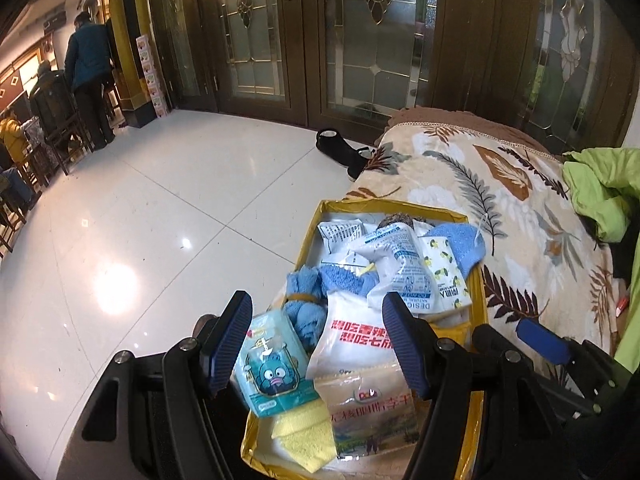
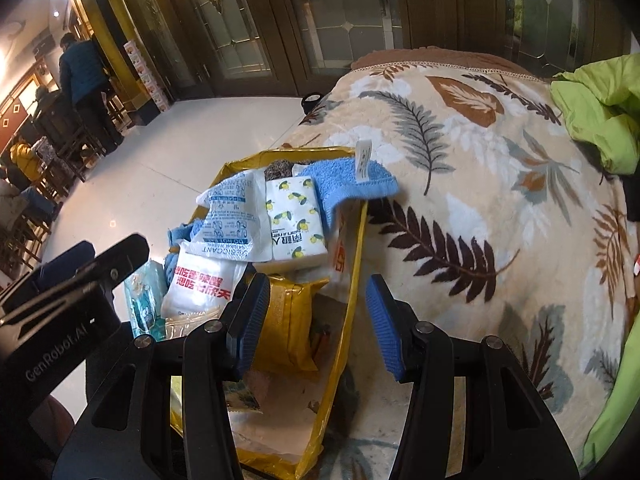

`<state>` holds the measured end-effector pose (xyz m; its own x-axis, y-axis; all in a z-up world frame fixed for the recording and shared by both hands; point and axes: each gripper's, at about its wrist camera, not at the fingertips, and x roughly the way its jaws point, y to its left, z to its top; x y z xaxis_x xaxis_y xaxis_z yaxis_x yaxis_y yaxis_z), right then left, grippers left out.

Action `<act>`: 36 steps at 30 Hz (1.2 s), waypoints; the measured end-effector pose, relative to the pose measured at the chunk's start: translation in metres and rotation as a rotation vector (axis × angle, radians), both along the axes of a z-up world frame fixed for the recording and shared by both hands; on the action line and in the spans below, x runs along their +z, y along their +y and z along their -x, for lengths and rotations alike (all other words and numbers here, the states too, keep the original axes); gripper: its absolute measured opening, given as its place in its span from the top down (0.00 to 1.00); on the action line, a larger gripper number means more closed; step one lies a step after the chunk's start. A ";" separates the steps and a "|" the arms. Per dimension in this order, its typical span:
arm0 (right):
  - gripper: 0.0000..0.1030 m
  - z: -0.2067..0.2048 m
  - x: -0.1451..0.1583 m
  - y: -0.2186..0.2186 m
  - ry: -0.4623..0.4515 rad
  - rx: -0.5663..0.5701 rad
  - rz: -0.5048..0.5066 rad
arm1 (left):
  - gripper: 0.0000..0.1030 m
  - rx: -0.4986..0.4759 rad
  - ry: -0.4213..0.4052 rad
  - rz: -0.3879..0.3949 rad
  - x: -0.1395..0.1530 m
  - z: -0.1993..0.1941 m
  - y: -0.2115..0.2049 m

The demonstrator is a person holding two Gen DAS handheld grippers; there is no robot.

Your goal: Organize soft objects

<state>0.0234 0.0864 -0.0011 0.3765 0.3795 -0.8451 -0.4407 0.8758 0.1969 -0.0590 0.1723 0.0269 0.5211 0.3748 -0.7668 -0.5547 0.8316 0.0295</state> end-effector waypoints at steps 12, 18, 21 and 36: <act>0.51 -0.002 -0.010 -0.002 0.027 -0.004 0.007 | 0.25 -0.025 0.022 -0.003 -0.004 -0.009 -0.003; 0.51 -0.001 -0.010 -0.002 0.025 -0.001 0.006 | 0.23 -0.065 0.017 -0.038 0.001 -0.010 -0.011; 0.51 -0.001 -0.009 -0.002 0.028 -0.004 0.007 | 0.23 -0.088 0.011 -0.018 0.002 -0.010 -0.011; 0.51 -0.003 -0.010 -0.008 0.037 -0.018 0.002 | 0.23 -0.117 -0.019 0.027 0.002 -0.011 -0.010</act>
<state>0.0260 0.0784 -0.0107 0.3515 0.3716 -0.8593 -0.4175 0.8837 0.2114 -0.0481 0.1627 0.0291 0.5747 0.2893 -0.7655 -0.4537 0.8911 -0.0038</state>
